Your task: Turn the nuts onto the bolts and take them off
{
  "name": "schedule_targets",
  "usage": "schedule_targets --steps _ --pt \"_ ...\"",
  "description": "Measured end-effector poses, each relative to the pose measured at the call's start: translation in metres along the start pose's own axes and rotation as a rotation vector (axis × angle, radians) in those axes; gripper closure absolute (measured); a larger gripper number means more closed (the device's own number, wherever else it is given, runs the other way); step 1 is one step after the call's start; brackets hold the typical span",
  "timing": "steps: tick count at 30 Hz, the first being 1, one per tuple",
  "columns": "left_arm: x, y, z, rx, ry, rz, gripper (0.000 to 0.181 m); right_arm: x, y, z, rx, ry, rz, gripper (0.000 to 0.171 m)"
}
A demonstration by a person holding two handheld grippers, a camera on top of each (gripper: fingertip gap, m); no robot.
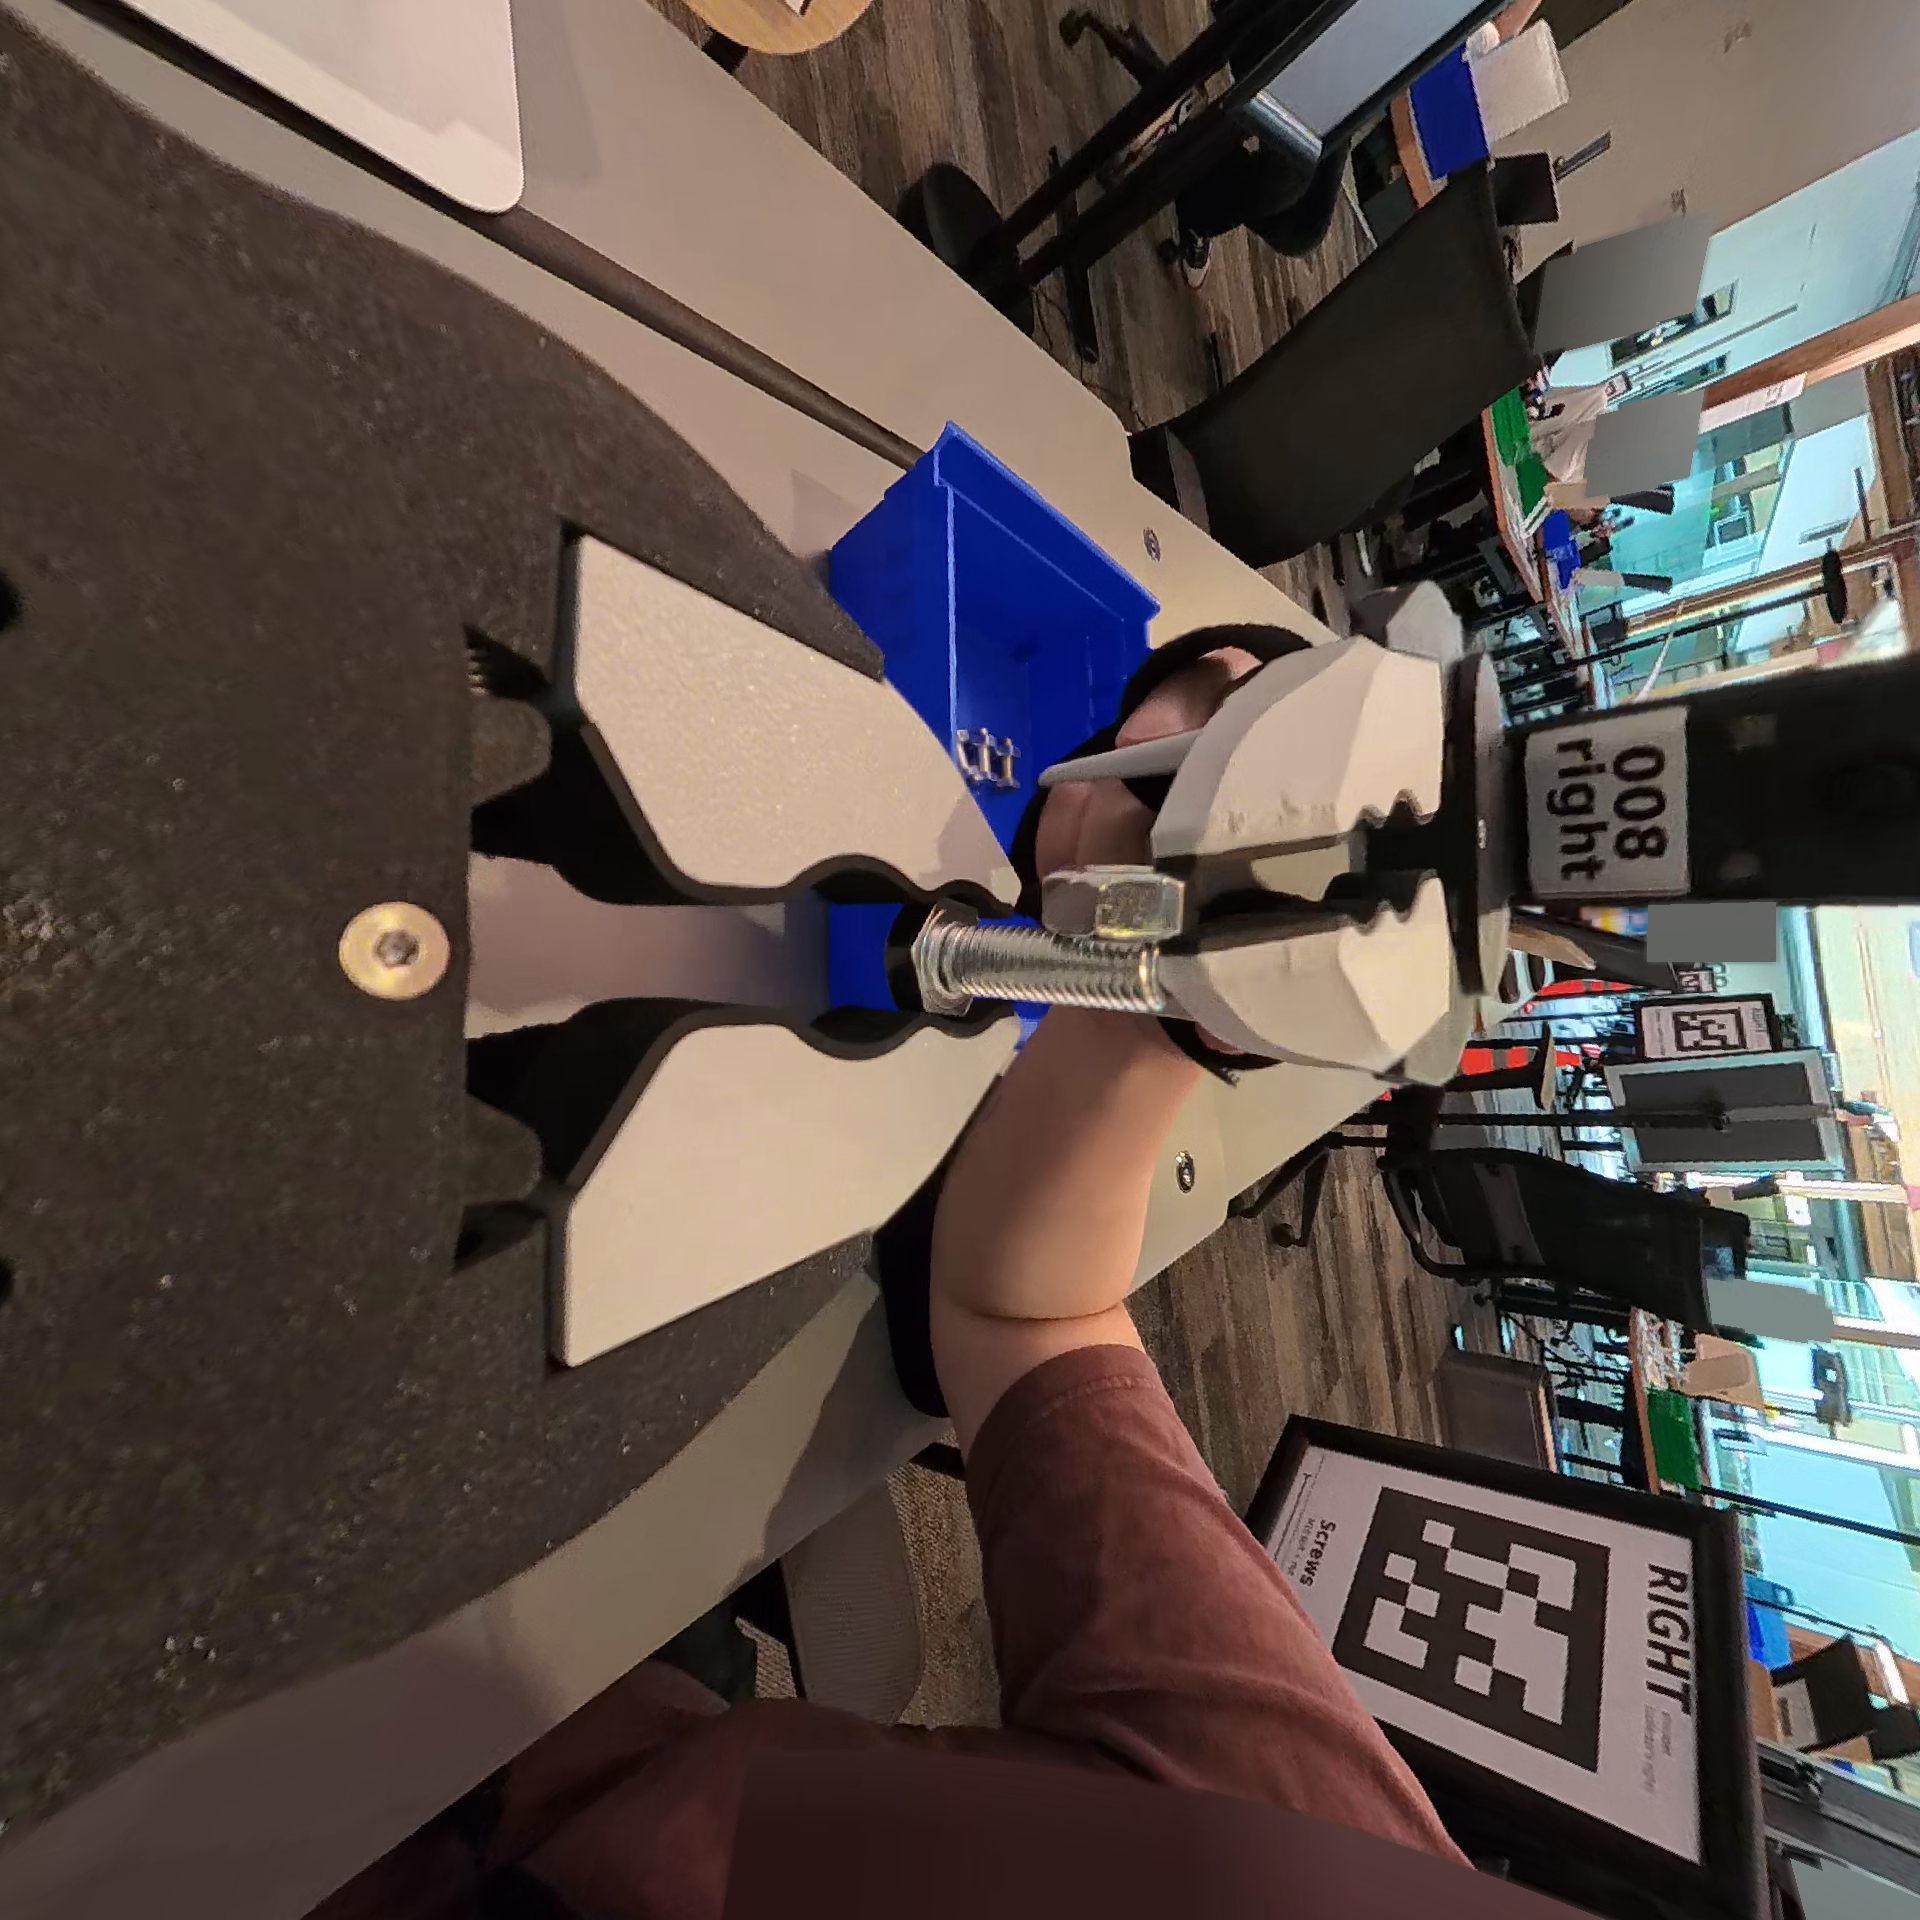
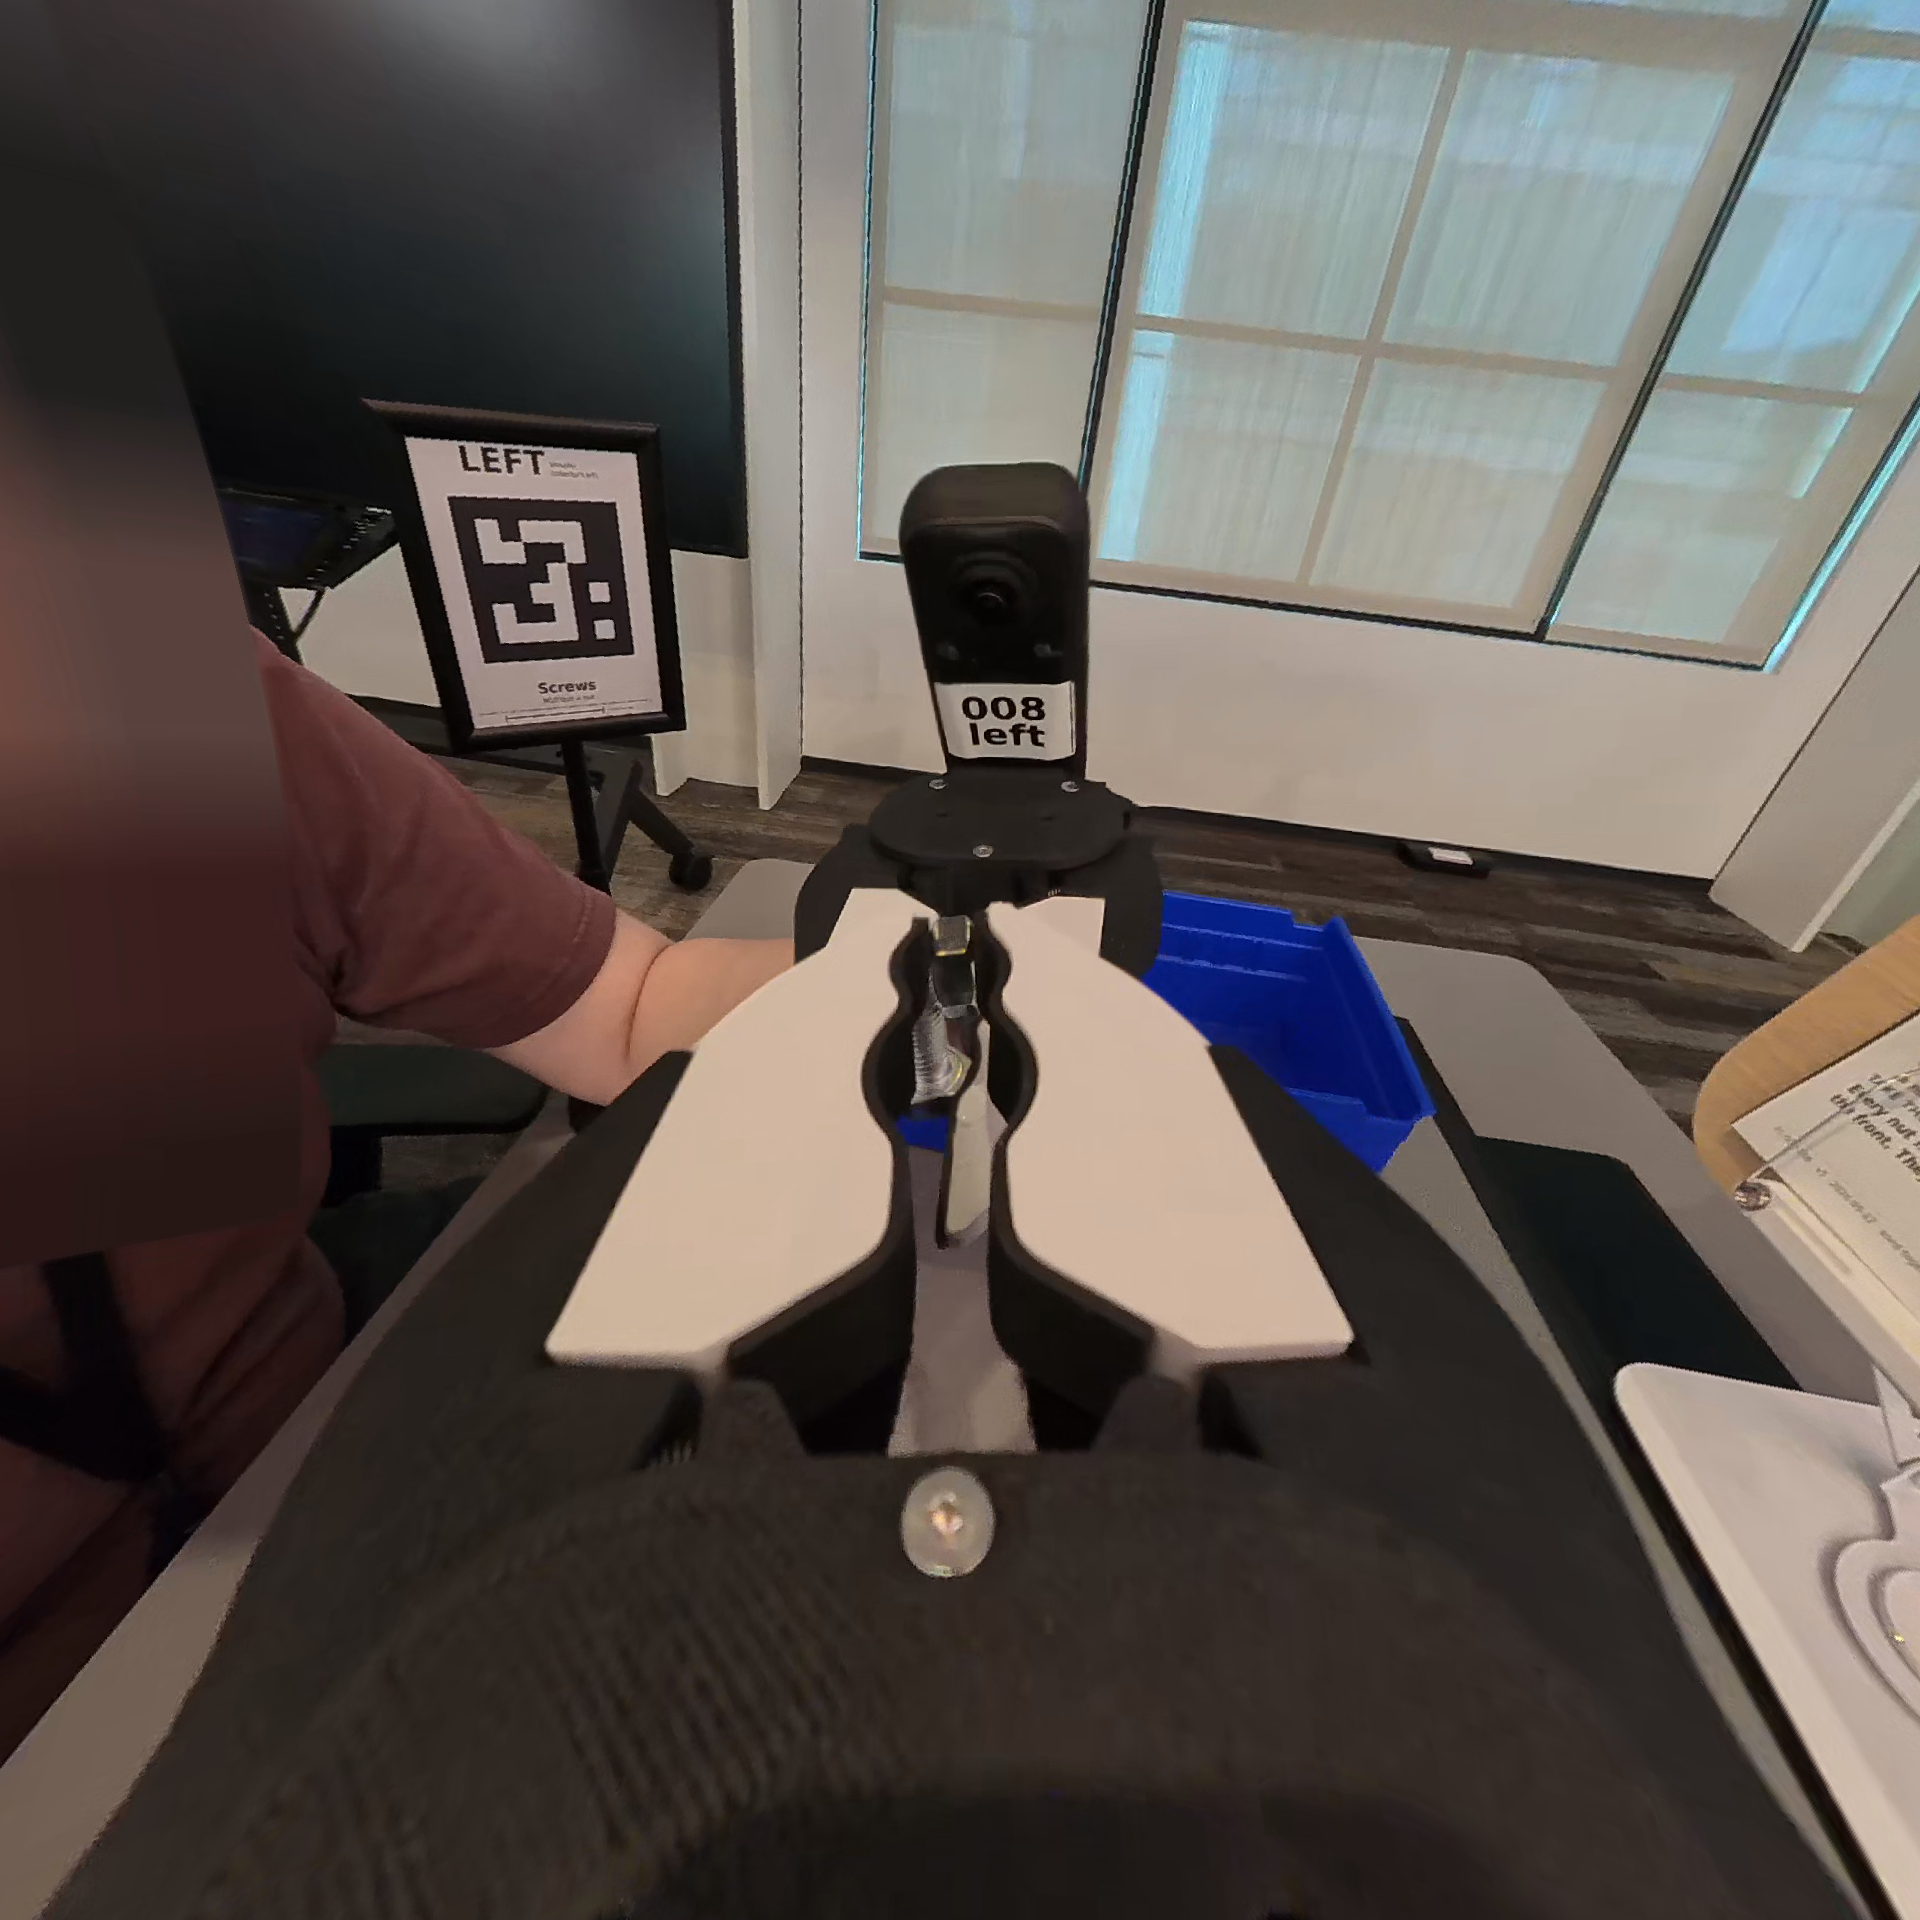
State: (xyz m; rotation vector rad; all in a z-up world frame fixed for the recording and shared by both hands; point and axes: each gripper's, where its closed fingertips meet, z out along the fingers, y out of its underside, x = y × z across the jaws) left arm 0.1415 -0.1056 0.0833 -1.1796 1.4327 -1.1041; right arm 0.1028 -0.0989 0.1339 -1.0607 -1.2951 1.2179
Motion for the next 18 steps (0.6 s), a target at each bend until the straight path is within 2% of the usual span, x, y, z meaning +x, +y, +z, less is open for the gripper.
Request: schedule_targets --steps 9,14,18 --pt "-0.003 0.008 -0.002 -0.055 -0.013 0.012 0.167 0.004 0.004 0.003 -0.01 0.005 0.04 0.163" --pt "0.002 0.023 -0.007 -0.174 0.012 0.052 0.167 0.008 0.01 0.007 -0.03 0.023 0.071 0.163" --pt "-0.006 0.042 -0.021 -0.325 -0.035 0.094 0.167 0.031 0.025 0.005 -0.086 0.139 0.13 0.163"
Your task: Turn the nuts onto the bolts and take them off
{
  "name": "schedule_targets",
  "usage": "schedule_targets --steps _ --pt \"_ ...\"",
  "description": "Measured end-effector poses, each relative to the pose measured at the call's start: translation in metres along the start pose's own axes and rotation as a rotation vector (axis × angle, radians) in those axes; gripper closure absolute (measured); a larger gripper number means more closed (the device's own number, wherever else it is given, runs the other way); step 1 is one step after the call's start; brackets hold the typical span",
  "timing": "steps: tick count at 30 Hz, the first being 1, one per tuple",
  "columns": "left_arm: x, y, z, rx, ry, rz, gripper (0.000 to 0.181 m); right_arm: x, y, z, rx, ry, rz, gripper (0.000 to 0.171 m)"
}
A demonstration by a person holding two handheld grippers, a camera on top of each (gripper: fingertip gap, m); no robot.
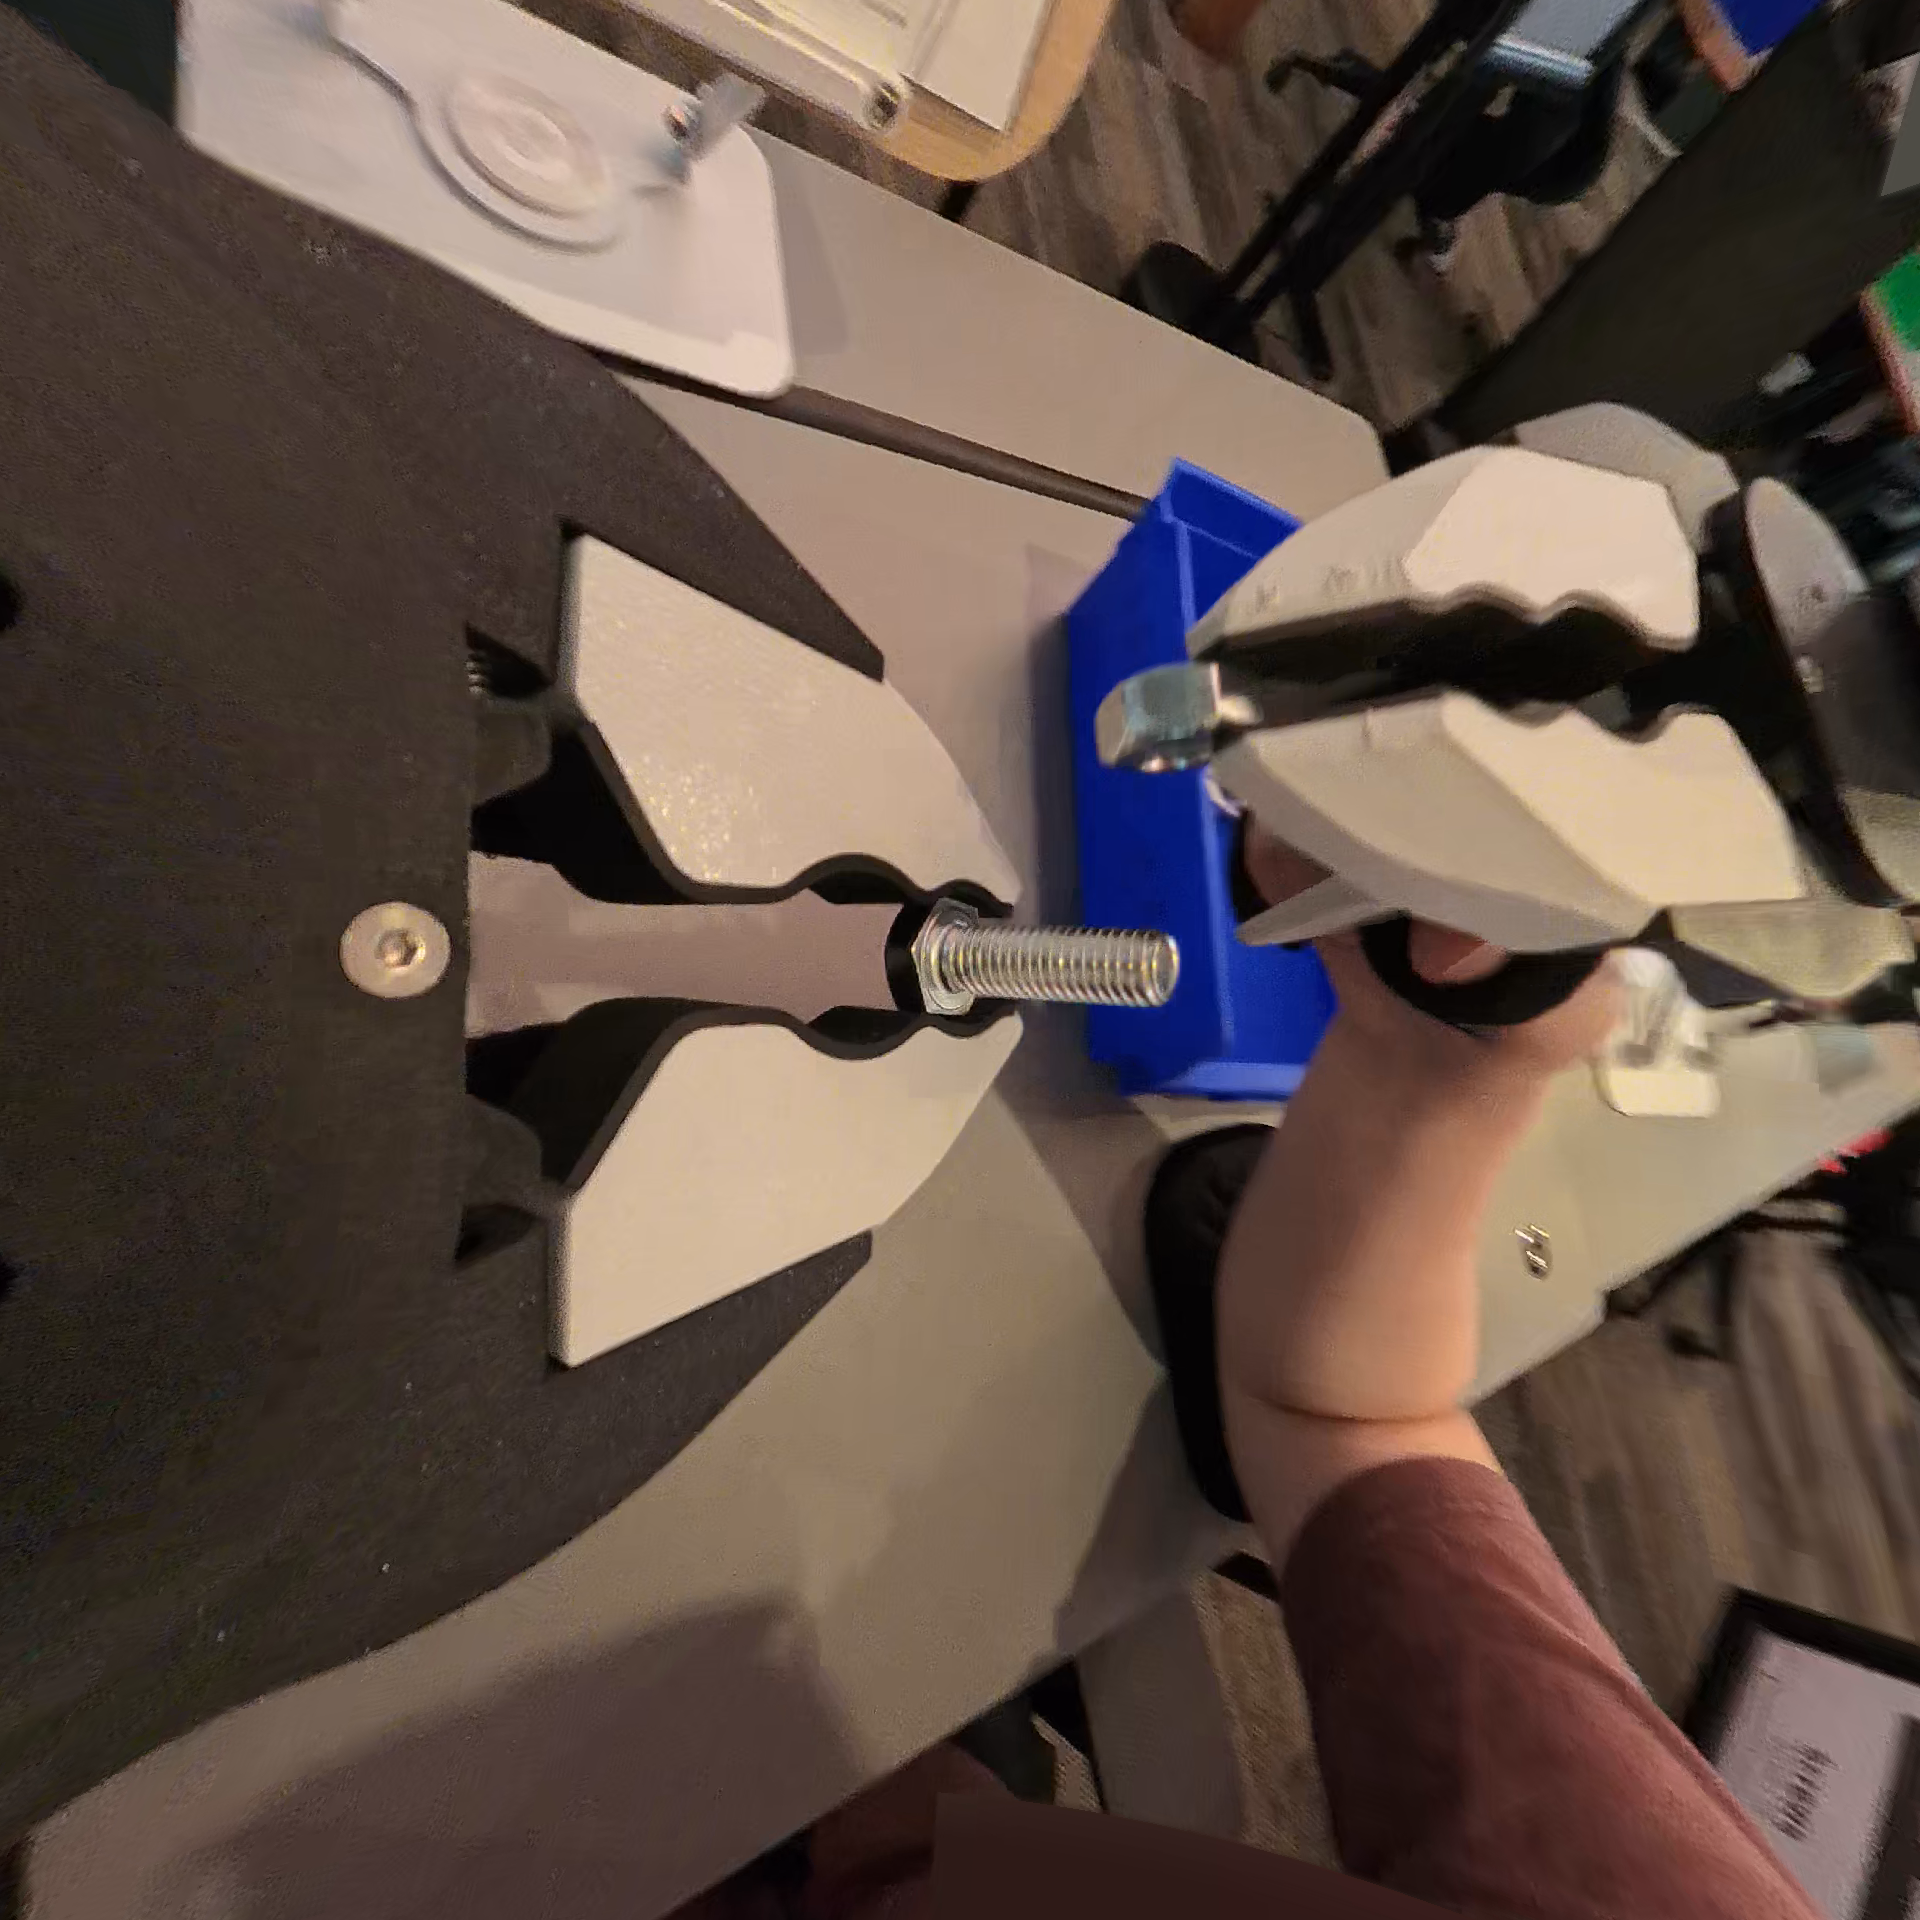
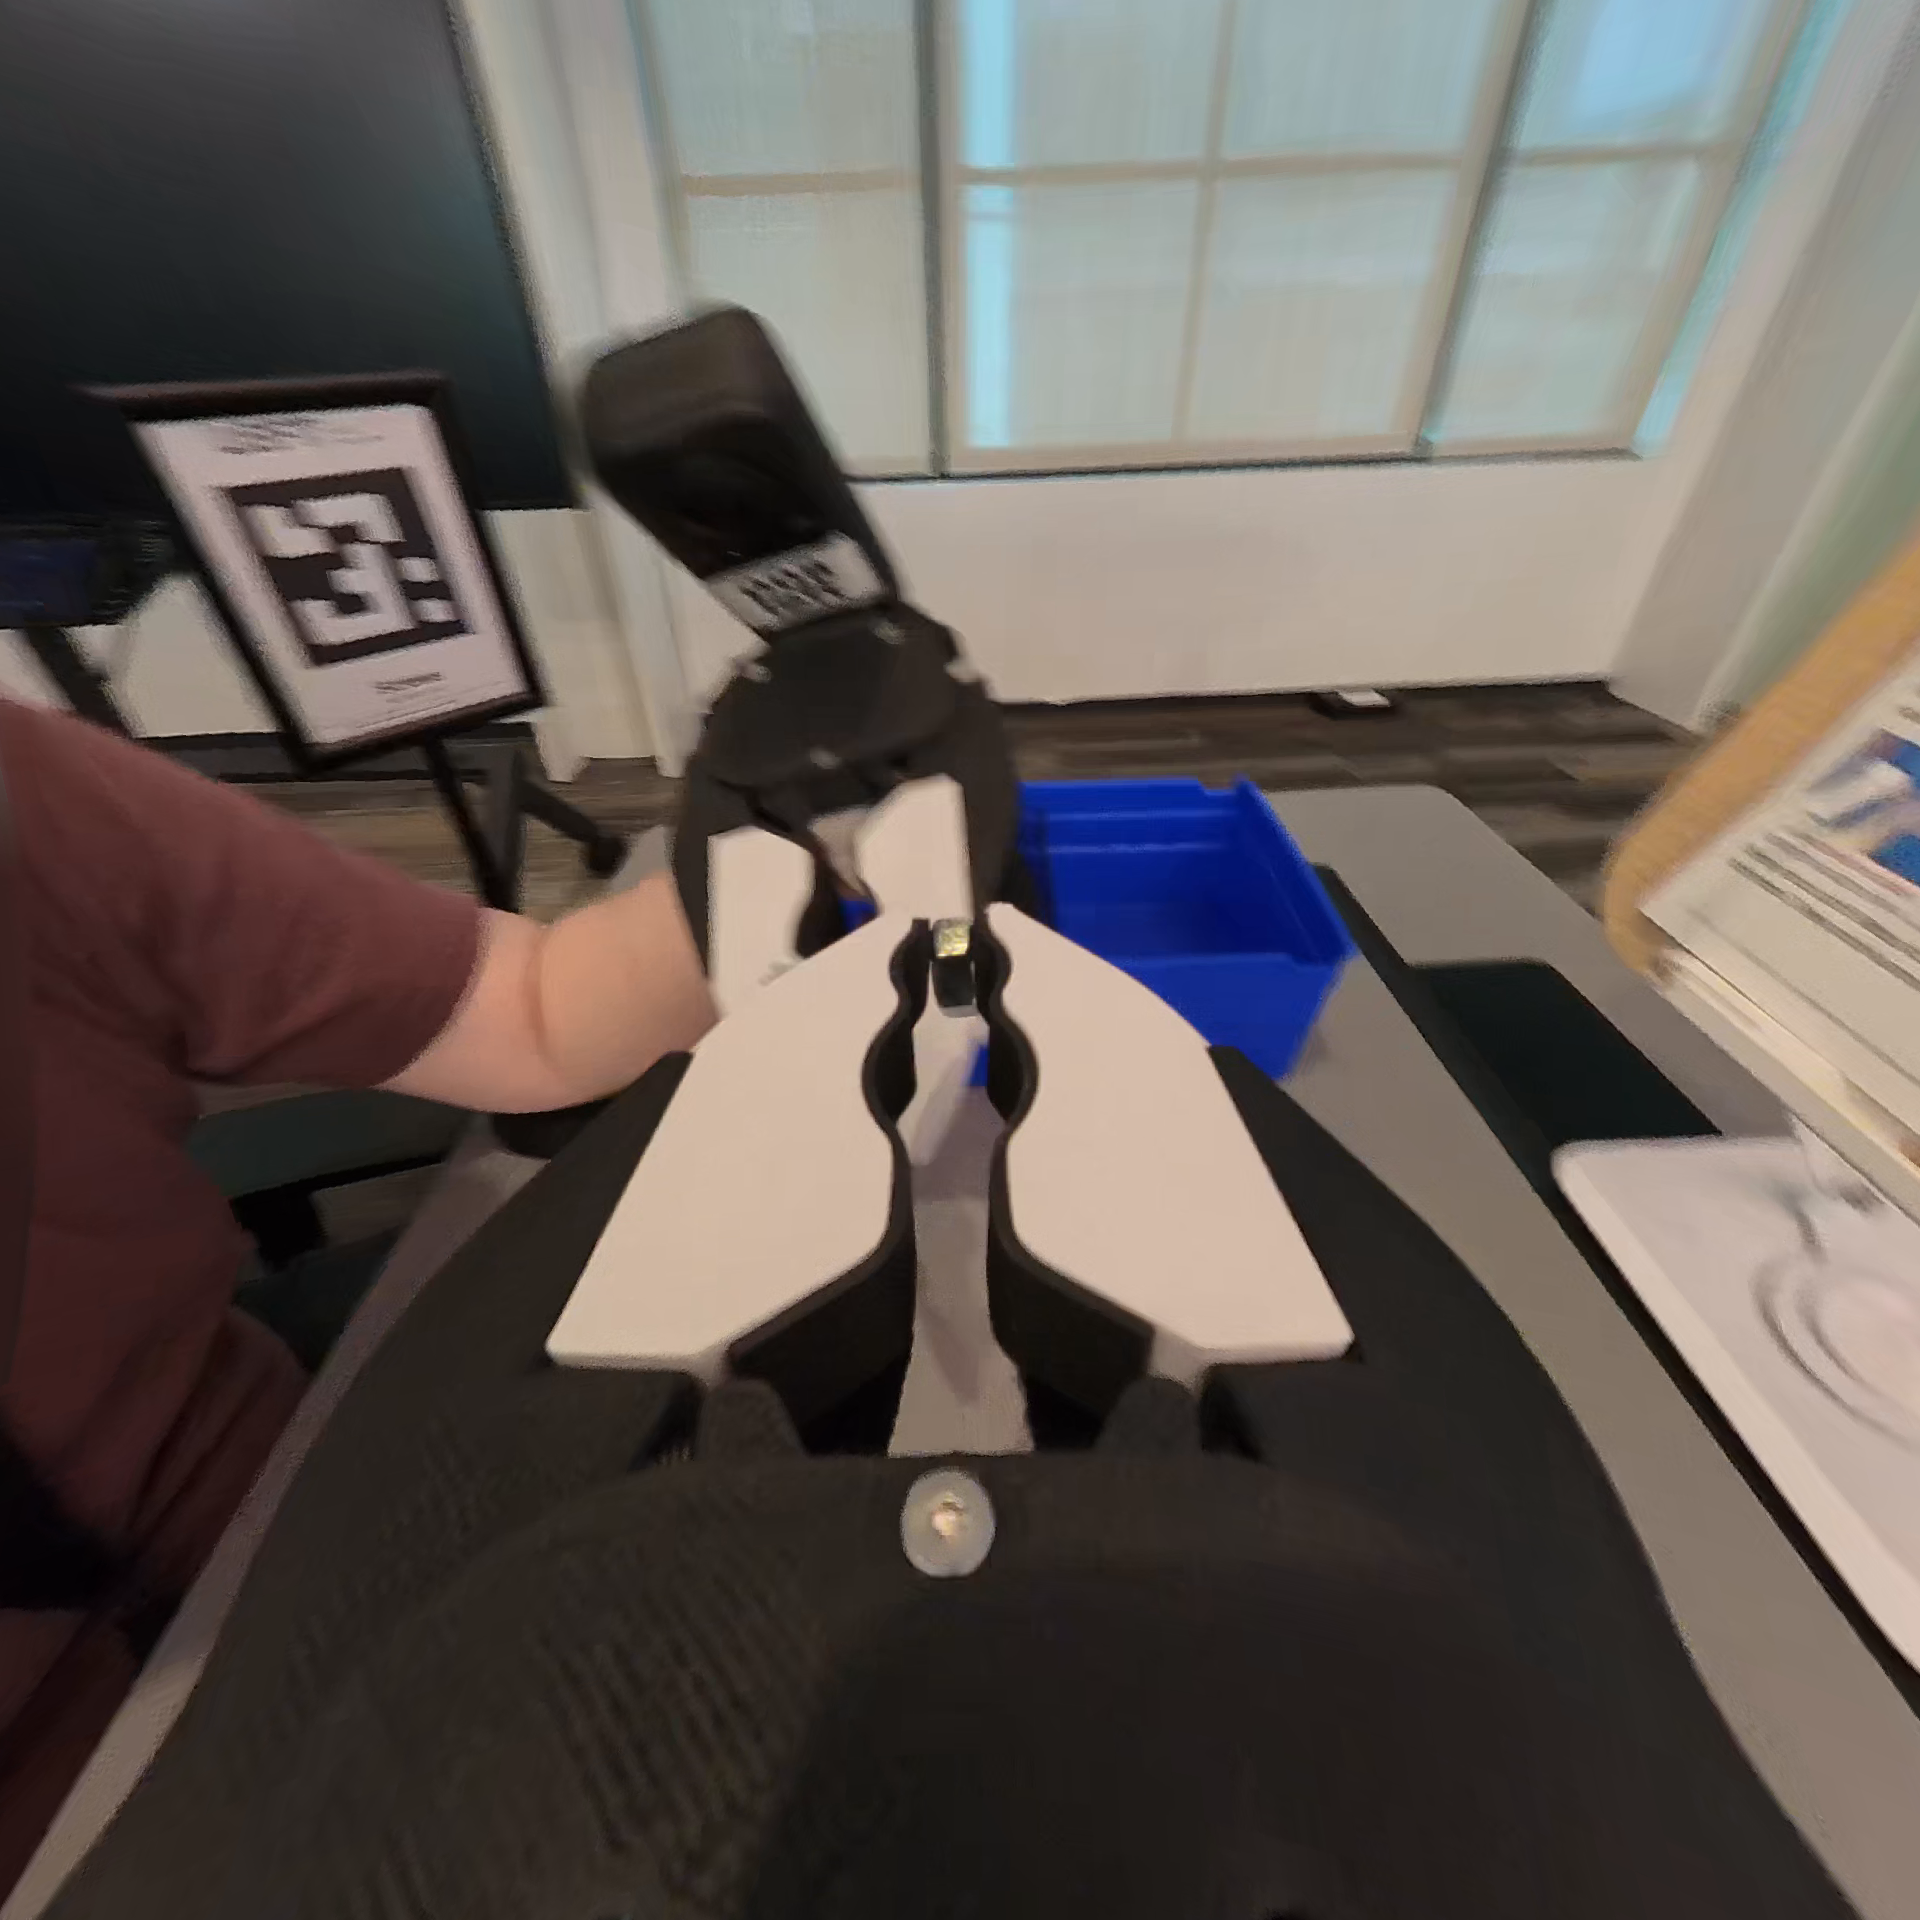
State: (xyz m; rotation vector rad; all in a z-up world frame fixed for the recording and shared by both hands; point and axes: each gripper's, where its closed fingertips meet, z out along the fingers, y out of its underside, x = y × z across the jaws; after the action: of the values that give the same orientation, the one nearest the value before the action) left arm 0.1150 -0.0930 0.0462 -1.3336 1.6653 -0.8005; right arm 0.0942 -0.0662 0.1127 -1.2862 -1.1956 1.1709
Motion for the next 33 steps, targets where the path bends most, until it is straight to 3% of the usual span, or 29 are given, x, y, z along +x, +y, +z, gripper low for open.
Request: schedule_targets --steps 5,8,12,15,26,33 --pt "-0.016 0.011 -0.049 -0.06 -0.137 0.013 0.167 0.051 0.057 0.013 -0.249 0.286 -0.021 0.163" --pt "-0.028 0.004 -0.085 -0.004 -0.246 -0.02 0.167 0.057 0.12 0.043 -0.477 0.319 -0.075 0.163" --pt "-0.032 -0.008 -0.125 0.077 -0.356 -0.041 0.167 0.054 0.204 0.076 -0.743 0.315 -0.321 0.163" --pt "-0.03 -0.016 -0.145 0.137 -0.394 -0.049 0.167 0.056 0.24 0.079 -0.884 0.319 -0.493 0.163" --pt "-0.031 -0.022 -0.152 0.214 -0.36 -0.111 0.167 0.045 0.262 0.079 -0.925 0.218 -0.358 0.158" --pt "-0.03 -0.023 -0.153 0.223 -0.354 -0.111 0.167 0.039 0.232 0.069 -0.76 0.134 0.051 0.145"
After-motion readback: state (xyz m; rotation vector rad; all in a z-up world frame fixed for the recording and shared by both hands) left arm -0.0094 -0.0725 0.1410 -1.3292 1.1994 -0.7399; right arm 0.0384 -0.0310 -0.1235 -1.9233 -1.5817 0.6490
